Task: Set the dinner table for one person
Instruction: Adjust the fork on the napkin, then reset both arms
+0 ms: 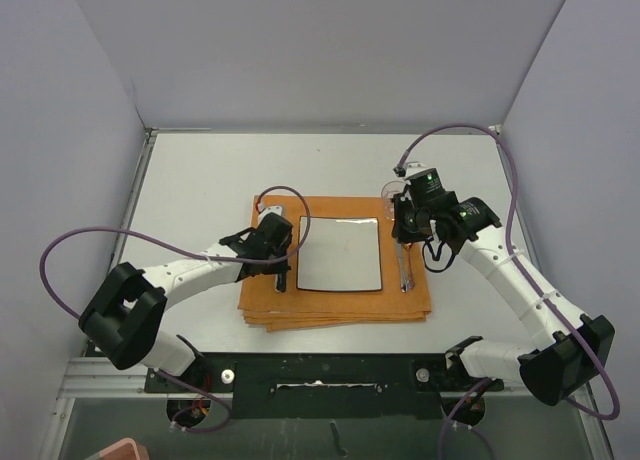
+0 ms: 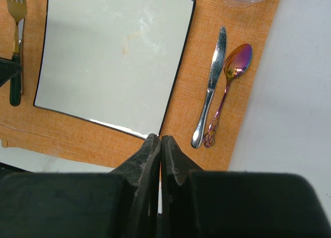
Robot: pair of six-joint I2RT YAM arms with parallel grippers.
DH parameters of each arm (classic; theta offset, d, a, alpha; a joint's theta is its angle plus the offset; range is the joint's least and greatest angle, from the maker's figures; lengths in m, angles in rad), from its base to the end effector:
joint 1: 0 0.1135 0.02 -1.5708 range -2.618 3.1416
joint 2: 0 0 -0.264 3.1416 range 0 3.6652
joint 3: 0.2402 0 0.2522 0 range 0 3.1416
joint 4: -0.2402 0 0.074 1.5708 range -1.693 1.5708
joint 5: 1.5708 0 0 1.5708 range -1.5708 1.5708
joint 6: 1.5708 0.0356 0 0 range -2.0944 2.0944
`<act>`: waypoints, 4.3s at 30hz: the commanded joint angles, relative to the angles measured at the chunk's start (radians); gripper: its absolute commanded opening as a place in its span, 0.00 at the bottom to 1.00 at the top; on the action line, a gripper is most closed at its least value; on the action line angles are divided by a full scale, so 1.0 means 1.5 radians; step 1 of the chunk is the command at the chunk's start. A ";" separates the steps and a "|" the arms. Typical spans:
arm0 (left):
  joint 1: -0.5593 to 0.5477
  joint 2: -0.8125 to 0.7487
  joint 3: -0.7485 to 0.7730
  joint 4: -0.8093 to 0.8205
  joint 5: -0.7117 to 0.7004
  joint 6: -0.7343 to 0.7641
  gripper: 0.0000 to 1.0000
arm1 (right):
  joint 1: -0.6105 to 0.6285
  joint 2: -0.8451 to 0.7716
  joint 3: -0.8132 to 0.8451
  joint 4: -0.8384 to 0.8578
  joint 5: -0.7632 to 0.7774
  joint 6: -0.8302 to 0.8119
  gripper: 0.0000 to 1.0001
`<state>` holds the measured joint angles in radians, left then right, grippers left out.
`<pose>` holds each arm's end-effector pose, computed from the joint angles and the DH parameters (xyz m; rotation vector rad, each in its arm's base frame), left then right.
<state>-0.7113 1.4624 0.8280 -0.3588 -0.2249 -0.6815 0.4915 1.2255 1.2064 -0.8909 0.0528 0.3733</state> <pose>0.2201 -0.1792 0.1880 -0.0475 2.5471 -0.2647 0.2160 0.1135 0.3307 -0.1252 2.5009 0.2998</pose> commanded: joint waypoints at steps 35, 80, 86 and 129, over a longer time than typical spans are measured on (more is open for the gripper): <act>0.016 0.029 -0.078 0.177 0.044 -0.053 0.30 | -0.012 0.022 0.025 0.014 -0.001 -0.023 0.00; -0.120 -0.196 0.193 -0.116 -0.274 0.212 0.52 | -0.033 -0.202 -0.131 0.191 0.041 -0.075 0.38; -0.120 -0.300 0.237 -0.101 -0.336 0.332 0.57 | -0.034 -0.263 -0.183 0.287 0.119 -0.167 0.63; 0.357 -0.546 -0.245 0.378 -0.001 0.495 0.98 | -0.155 -0.335 -0.471 0.690 0.126 -0.300 0.98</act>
<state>-0.2367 0.6468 0.4686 0.0795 -0.3237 0.1036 0.2939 0.7425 0.5453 0.0784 0.2108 -0.1196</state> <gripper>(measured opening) 0.976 0.979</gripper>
